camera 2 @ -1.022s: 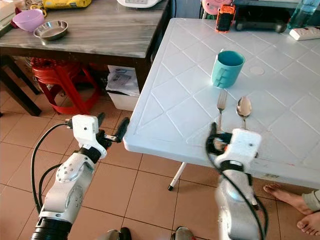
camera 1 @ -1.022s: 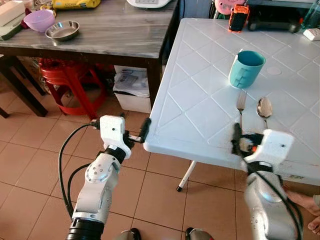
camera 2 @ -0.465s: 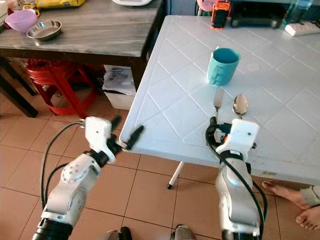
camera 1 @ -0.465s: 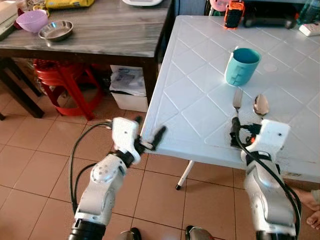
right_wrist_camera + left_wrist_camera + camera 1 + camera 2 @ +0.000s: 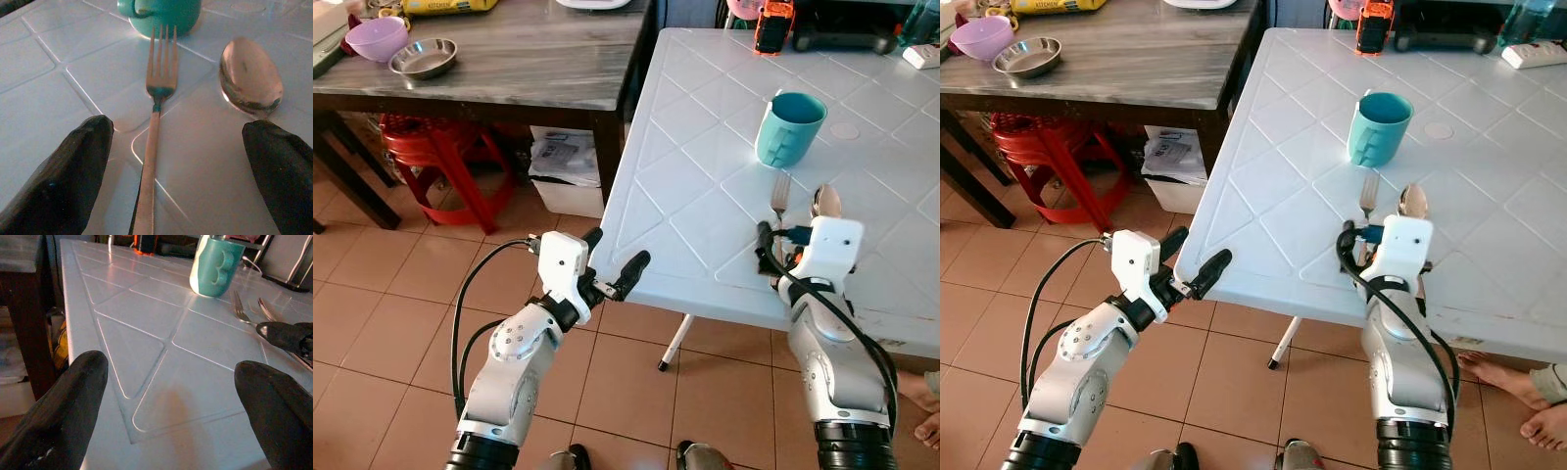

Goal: Setting the table

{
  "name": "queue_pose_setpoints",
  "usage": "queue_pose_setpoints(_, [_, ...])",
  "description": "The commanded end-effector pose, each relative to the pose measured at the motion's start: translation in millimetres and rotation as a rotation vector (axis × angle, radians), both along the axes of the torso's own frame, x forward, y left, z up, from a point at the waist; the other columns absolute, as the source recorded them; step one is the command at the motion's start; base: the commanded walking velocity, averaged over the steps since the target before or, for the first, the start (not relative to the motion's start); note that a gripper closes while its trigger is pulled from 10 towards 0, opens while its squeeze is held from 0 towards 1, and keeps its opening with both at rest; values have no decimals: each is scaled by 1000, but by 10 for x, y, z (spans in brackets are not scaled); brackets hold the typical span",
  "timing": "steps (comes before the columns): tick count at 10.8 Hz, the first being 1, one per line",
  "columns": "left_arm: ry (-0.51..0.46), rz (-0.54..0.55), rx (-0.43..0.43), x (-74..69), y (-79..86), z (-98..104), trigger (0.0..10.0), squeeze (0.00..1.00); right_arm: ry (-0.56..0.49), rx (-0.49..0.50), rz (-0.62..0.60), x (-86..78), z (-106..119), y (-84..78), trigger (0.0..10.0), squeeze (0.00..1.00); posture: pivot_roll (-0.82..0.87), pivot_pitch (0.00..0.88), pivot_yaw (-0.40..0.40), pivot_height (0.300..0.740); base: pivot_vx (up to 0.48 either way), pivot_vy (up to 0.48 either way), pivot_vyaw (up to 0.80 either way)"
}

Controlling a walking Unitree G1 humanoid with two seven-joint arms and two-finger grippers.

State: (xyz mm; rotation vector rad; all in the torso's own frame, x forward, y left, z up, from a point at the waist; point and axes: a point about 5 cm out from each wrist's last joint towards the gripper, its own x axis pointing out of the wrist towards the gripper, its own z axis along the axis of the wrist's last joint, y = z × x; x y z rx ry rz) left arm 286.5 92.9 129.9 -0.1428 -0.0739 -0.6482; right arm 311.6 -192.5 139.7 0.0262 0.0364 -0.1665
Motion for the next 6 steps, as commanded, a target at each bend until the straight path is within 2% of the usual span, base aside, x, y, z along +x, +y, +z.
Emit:
queue_pose_setpoints(1, [-12, -17, 10, -32, 2, 15, 10000, 0, 23, 19, 3, 34, -12, 11, 10000, 0, -181, 210, 80, 740, 0, 0, 0])
queue_pose_setpoints(3, [-69, -50, 45, -52, -26, 37, 10000, 0, 42, 33, 35, 56, -33, 57, 10000, 0, -182, 209, 80, 740, 0, 0, 0])
queue_pose_setpoints(6, [-113, -115, 48, -45, -13, 83, 10000, 0, 36, 34, 63, 83, 20, 91, 10000, 0, -183, 208, 77, 740, 0, 0, 0])
